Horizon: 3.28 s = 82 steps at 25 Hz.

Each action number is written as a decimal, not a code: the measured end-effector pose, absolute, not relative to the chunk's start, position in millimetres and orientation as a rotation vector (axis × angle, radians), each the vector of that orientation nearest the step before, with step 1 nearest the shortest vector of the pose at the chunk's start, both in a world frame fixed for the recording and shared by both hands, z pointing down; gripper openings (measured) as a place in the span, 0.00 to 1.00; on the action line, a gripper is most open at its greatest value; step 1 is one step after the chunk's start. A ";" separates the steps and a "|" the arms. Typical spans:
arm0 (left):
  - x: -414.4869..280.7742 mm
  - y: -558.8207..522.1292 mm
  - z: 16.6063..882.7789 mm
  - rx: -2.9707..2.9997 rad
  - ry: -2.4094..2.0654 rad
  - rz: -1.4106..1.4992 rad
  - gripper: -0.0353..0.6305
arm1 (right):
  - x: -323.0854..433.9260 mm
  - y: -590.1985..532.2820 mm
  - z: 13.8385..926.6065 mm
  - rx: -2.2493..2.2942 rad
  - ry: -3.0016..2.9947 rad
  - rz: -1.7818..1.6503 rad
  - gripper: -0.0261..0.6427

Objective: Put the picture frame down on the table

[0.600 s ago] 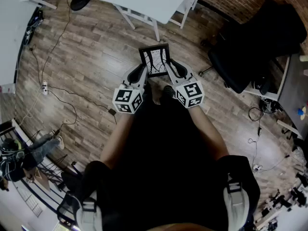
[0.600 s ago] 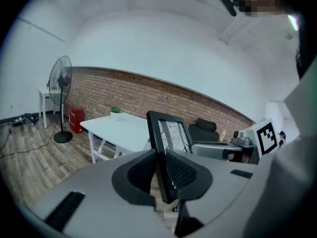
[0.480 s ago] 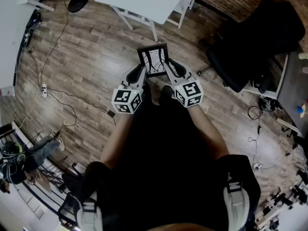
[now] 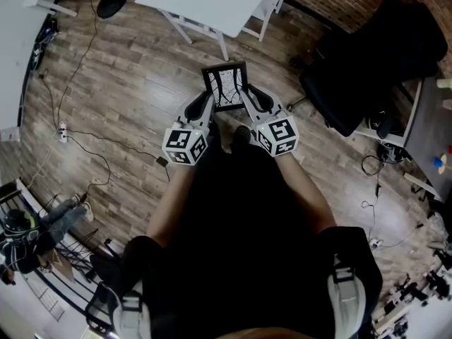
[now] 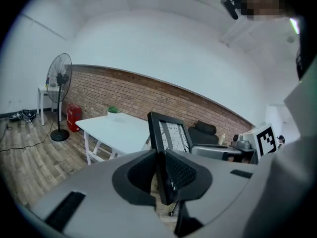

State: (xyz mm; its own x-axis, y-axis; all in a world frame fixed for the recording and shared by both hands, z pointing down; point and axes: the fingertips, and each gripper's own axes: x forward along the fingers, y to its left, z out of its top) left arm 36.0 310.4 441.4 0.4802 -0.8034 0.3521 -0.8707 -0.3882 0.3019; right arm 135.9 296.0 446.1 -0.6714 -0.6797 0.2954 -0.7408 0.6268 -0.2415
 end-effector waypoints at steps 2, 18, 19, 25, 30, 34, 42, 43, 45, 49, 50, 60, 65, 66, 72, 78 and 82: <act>34.9 306.2 441.5 2.301 -1.388 0.216 0.16 | 134.3 291.6 446.9 1.178 -2.665 0.510 0.16; -3.9 255.5 442.6 2.290 -1.320 0.198 0.16 | 97.0 244.0 448.2 1.206 -2.623 0.551 0.16; -8.2 249.7 442.5 2.293 -1.315 0.196 0.16 | 92.9 238.4 448.0 1.210 -2.620 0.551 0.16; -34.0 215.6 442.2 2.304 -1.289 0.202 0.16 | 67.1 205.4 447.6 1.228 -2.608 0.558 0.16; -61.8 183.6 444.4 2.314 -1.264 0.204 0.16 | 39.3 173.9 452.1 1.256 -2.592 0.567 0.16; -81.3 159.4 444.8 2.332 -1.238 0.210 0.15 | 20.3 152.6 453.5 1.285 -2.583 0.571 0.16; -109.3 123.1 446.6 2.343 -1.168 0.206 0.15 | -6.4 123.9 453.9 1.378 -2.556 0.598 0.16; -111.6 120.1 446.9 2.348 -1.156 0.208 0.15 | -8.6 121.8 454.1 1.390 -2.550 0.600 0.16; -115.7 115.5 447.7 2.359 -1.134 0.211 0.15 | -12.7 118.8 455.2 1.414 -2.541 0.607 0.16; -121.0 108.6 451.2 2.377 -1.104 0.218 0.15 | -18.0 115.5 459.8 1.455 -2.528 0.626 0.16; -122.3 107.3 452.3 2.381 -1.096 0.220 0.15 | -19.3 114.8 460.7 1.462 -2.524 0.625 0.16; -134.2 96.6 453.3 2.416 -1.035 0.221 0.15 | -31.4 107.8 461.3 1.527 -2.493 0.615 0.16; -135.0 93.8 454.9 2.425 -1.012 0.217 0.15 | -31.9 107.5 462.3 1.552 -2.486 0.619 0.16; -134.9 92.9 455.4 2.424 -1.008 0.215 0.15 | -31.8 107.2 462.3 1.554 -2.483 0.620 0.16; -135.2 94.6 460.2 2.419 -0.984 0.223 0.15 | -33.5 108.5 464.5 1.559 -2.461 0.615 0.16; -135.2 88.1 458.3 2.428 -0.976 0.224 0.15 | -32.5 101.7 462.5 1.571 -2.456 0.608 0.16; -132.7 75.0 454.6 2.432 -0.981 0.216 0.15 | -29.9 88.7 459.3 1.563 -2.466 0.601 0.16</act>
